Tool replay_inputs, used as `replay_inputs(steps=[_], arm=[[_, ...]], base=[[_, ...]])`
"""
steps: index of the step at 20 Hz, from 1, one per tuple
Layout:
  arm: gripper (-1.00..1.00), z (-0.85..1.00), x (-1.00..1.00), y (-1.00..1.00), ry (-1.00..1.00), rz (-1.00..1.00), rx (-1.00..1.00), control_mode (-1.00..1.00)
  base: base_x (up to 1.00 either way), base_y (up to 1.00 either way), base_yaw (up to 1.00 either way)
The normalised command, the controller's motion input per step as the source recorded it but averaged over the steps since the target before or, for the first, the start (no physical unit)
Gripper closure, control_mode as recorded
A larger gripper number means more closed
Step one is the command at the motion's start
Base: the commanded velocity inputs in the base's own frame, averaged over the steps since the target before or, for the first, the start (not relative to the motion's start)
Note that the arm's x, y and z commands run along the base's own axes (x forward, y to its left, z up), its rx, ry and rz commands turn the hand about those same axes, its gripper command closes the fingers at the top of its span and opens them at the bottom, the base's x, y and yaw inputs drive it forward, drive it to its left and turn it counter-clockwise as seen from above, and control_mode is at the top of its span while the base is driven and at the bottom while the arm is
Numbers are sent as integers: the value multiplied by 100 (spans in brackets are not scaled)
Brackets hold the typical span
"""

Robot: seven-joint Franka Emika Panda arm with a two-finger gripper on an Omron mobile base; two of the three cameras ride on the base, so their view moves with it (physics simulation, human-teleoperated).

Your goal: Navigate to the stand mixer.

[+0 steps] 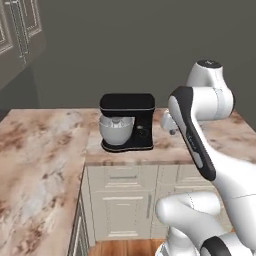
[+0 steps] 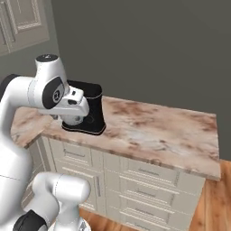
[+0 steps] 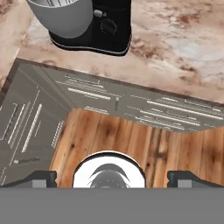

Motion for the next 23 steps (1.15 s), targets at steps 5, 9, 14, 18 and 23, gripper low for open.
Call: replay_inputs(steps=[5,9,14,18,23], arm=[[-100,0,0,0,0,0,0,100],[-100,0,0,0,0,0,0,100],[-100,0,0,0,0,0,0,100],[-100,0,0,0,0,0,0,100],[-100,0,14,0,0,-1,0,-100]], base=[[60,56,0],[74,46,0],[76,32,-1],[76,27,-2],[54,4,-4]])
